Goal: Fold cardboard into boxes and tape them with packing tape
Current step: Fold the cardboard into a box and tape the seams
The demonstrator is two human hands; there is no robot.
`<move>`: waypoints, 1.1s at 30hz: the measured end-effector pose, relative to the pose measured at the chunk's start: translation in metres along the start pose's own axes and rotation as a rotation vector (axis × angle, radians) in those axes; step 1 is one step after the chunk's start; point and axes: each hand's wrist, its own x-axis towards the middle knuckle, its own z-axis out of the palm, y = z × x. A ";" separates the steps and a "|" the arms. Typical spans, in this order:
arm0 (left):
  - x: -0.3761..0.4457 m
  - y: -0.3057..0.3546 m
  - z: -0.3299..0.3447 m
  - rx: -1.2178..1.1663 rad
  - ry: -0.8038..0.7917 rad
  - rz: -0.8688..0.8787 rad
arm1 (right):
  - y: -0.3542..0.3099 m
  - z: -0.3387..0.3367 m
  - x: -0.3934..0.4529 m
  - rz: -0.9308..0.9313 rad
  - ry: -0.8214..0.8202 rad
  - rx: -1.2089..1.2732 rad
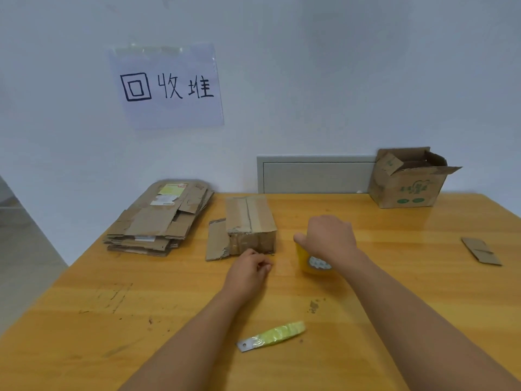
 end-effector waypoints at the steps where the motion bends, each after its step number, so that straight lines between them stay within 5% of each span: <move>1: 0.001 0.000 0.000 -0.003 0.004 -0.004 | 0.000 0.001 0.000 -0.003 0.013 0.020; 12: 0.011 0.004 -0.003 0.021 -0.169 -0.050 | 0.018 0.021 -0.008 -0.062 0.172 0.469; 18: 0.014 0.005 -0.010 0.023 -0.096 -0.058 | 0.035 0.035 -0.015 -0.182 0.223 0.641; 26: -0.017 0.003 -0.033 0.177 -0.073 0.175 | 0.047 0.041 -0.024 -0.225 0.260 0.795; 33: -0.032 0.029 -0.104 -0.062 -0.157 0.074 | 0.046 0.003 -0.022 -0.241 0.281 0.917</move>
